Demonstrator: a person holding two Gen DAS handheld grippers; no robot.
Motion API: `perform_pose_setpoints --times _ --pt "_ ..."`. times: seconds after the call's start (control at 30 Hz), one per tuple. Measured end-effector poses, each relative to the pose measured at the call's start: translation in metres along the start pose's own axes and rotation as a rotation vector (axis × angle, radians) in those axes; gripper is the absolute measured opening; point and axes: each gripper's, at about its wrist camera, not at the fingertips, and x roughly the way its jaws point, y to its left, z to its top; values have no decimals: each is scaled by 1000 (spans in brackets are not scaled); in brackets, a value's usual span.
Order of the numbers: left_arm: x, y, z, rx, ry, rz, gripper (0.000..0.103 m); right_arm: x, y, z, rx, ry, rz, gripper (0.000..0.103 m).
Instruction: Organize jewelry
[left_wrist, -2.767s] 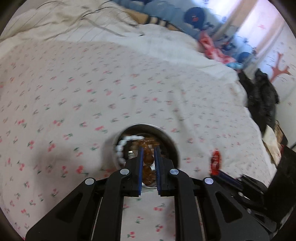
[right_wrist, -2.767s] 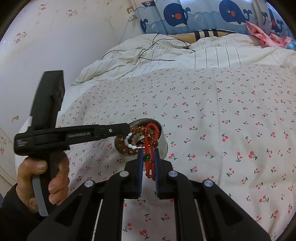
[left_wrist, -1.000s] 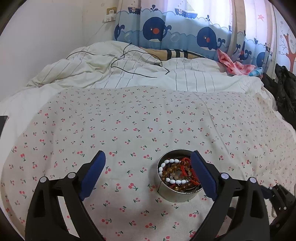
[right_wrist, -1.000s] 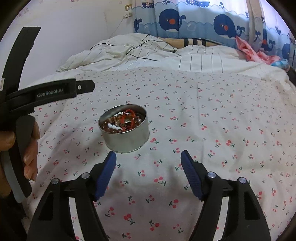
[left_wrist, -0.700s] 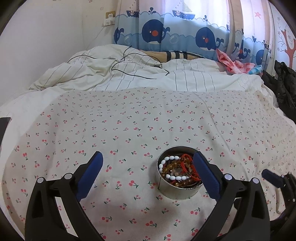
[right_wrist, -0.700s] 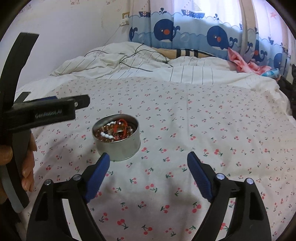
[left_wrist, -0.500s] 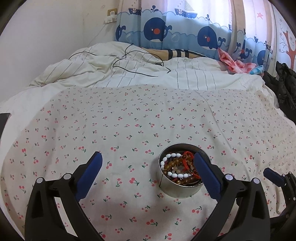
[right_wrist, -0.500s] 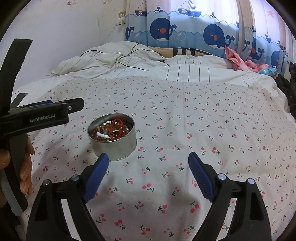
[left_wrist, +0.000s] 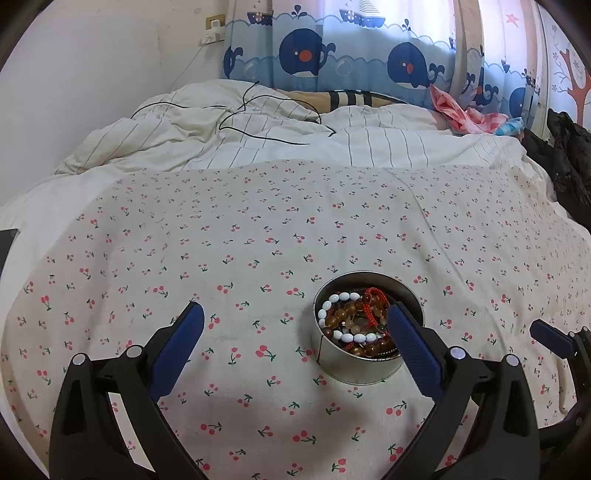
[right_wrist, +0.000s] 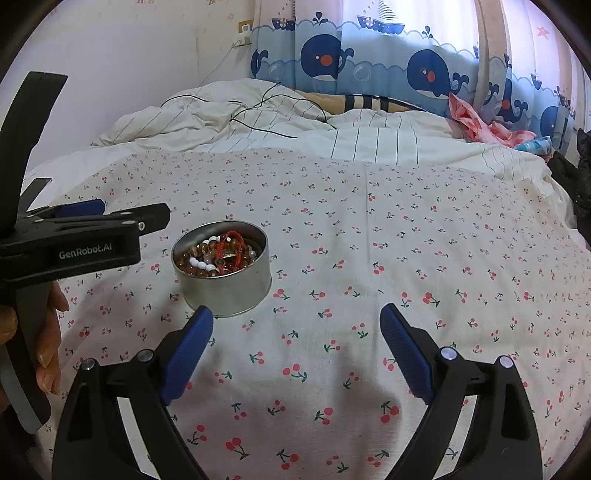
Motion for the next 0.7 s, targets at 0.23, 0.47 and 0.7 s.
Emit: perform_pose_setpoints --times 0.23,0.47,0.7 --pt "2 -1 -2 2 13 -8 95 1 -1 -1 6 -3 -18 89" --pt "5 -3 -4 12 27 -13 95 0 -4 0 14 -7 -28 91" --pt "7 1 -4 -4 39 -24 95 3 -5 0 16 0 -36 91"
